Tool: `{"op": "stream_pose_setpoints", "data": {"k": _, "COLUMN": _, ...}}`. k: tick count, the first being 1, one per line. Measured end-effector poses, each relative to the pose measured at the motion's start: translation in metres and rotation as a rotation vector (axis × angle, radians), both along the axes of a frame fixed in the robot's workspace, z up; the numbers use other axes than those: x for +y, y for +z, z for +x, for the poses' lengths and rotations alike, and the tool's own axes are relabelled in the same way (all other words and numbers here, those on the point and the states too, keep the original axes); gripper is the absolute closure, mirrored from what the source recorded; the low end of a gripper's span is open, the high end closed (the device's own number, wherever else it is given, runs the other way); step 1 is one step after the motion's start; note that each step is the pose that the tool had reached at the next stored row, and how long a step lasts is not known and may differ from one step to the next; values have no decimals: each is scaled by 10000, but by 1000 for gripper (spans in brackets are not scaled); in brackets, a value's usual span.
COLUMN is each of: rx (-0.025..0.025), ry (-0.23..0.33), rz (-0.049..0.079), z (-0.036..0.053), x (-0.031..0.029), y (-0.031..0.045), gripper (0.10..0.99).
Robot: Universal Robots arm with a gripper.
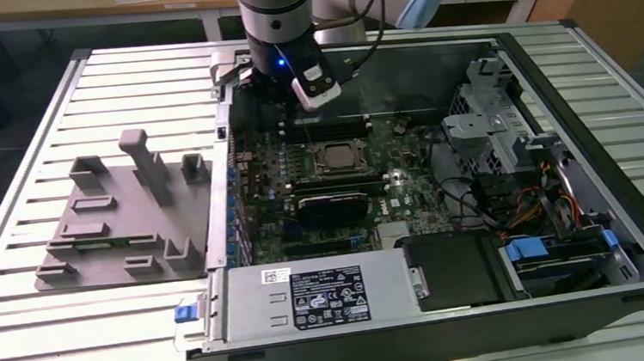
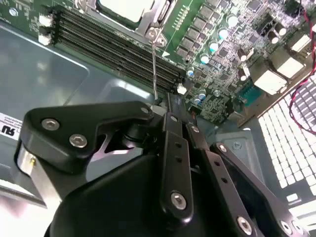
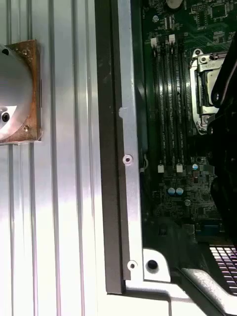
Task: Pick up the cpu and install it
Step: 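Install the first cpu locking lever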
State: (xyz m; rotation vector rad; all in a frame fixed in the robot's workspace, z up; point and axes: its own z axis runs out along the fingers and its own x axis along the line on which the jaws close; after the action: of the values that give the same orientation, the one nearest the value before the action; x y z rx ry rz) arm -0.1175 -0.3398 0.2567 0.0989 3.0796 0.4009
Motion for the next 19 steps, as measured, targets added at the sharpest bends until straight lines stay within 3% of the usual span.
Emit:
{"op": "stream_pose_setpoints", "data": {"k": 3, "rx": 0, "ry": 1, "rz": 0, "z": 11, "x": 0, "y": -1, "gripper": 980}}
{"op": "stream_pose_setpoints", "data": {"k": 10, "rx": 0, "ry": 0, "rz": -6, "z": 150, "x": 0, "y": -1, "gripper": 980}}
{"op": "stream_pose_setpoints", "data": {"k": 12, "rx": 1, "ry": -7, "rz": -65, "z": 268, "x": 0, "y": -1, "gripper": 980}}
{"op": "stream_pose_setpoints", "data": {"k": 17, "rx": 0, "ry": -22, "rz": -221, "z": 389, "x": 0, "y": -2, "gripper": 980}}
{"op": "stream_pose_setpoints", "data": {"k": 19, "rx": 1, "ry": -24, "rz": -253, "z": 400, "x": 0, "y": -1, "gripper": 980}}
